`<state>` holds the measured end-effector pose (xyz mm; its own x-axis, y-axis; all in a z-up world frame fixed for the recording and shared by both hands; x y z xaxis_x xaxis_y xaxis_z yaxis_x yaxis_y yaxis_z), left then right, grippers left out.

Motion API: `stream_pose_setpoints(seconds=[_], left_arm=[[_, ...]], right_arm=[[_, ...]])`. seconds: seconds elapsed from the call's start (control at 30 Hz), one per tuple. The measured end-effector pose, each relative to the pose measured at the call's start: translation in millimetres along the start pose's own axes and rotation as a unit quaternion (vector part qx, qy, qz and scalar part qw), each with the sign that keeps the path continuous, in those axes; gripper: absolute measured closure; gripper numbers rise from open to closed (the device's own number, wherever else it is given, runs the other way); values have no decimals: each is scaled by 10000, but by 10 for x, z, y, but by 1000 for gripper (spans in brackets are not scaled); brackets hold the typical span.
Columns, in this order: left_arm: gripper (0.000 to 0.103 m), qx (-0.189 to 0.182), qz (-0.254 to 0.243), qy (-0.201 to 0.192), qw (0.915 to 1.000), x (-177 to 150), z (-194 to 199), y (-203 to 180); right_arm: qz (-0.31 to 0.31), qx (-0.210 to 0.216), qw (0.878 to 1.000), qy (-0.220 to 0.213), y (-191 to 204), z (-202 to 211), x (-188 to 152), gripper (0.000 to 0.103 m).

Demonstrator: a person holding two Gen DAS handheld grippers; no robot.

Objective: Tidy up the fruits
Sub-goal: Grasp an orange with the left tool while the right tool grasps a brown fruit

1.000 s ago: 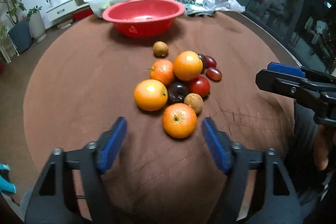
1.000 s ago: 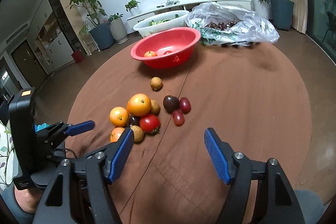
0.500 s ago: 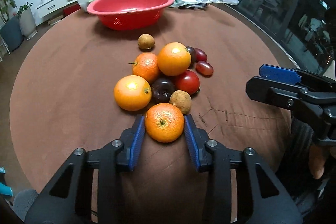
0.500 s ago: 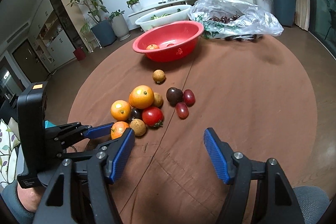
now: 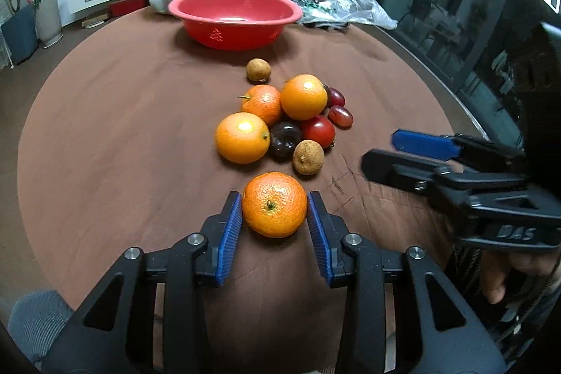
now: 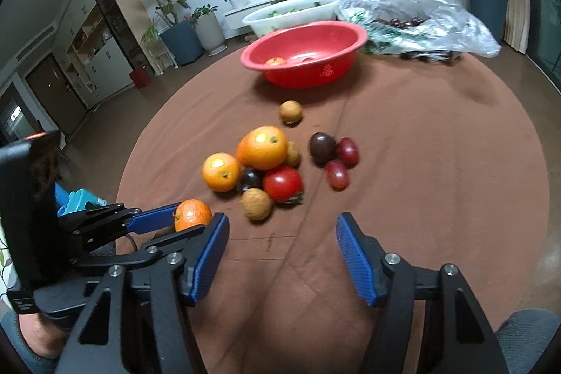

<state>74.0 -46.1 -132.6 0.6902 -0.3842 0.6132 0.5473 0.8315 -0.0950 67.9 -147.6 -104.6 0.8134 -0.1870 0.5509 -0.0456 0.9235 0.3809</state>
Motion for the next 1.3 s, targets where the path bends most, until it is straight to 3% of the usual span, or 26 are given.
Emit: stream_pose_setpoints(seconds=[0.4, 0.77, 1.3], left_arm=[[68, 18, 280, -191, 9994, -88, 183, 196], [68, -87, 312, -156, 9994, -139, 142, 160], [68, -4, 314, -109, 9994, -123, 98, 175]], right_arm=[[-324, 13, 9980, 548, 178, -466, -48, 56], [-529, -145, 9971, 526, 106, -541, 15, 76], [-667, 92, 9965, 488, 29, -334, -42, 76]])
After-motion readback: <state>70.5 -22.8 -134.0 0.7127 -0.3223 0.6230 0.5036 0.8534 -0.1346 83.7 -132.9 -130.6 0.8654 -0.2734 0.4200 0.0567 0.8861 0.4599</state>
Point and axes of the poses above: each gripper's, at about its wrist camera, not at the fingertips, and z roughly against the way its jaws point, y to its left, x to its top, the point moved 10 cm from there along -z, roughly the way its jaws point, and after that the axes turned 9 degrees about -z, right-handed, at the moved point
